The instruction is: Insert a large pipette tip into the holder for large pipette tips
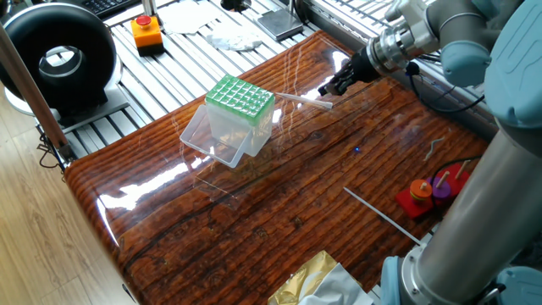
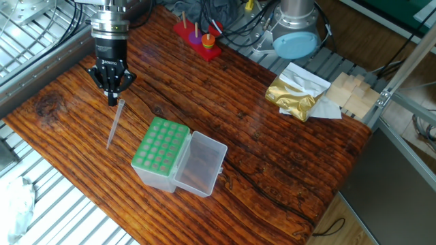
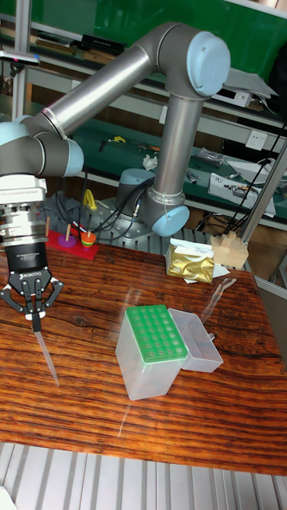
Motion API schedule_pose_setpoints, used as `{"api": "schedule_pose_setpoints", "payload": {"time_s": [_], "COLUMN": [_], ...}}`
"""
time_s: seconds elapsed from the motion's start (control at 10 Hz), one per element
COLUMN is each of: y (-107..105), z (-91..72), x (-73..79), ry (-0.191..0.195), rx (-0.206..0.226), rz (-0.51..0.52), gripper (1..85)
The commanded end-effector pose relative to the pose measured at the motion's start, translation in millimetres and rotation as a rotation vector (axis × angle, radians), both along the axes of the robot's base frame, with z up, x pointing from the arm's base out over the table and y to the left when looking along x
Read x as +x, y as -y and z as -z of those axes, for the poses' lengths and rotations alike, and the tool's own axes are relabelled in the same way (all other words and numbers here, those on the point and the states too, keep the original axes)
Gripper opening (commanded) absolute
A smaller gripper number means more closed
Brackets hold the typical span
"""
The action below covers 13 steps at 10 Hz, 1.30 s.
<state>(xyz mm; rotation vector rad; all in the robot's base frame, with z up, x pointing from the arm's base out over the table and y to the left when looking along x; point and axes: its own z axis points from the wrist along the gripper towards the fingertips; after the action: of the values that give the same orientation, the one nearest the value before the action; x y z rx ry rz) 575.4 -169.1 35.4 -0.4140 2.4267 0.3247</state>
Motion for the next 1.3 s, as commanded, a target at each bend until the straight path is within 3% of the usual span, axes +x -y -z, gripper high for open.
{"api": "schedule_pose_setpoints", "payload": {"time_s": [0.0,0.4,0.6,1.2], "y": [3,-10,-9,5], "z": [-5.4,-10.6,-10.5,0.8], "x": [4.0,1.6,1.9,-2.8], "ry": [0.009,0.022,0.031,0.022], "rx": [-0.001,0.030,0.030,0.001], "rz": [0.011,-0.041,-0.049,-0.047], "gripper": [7.0,29.3,32.7,25.7]}}
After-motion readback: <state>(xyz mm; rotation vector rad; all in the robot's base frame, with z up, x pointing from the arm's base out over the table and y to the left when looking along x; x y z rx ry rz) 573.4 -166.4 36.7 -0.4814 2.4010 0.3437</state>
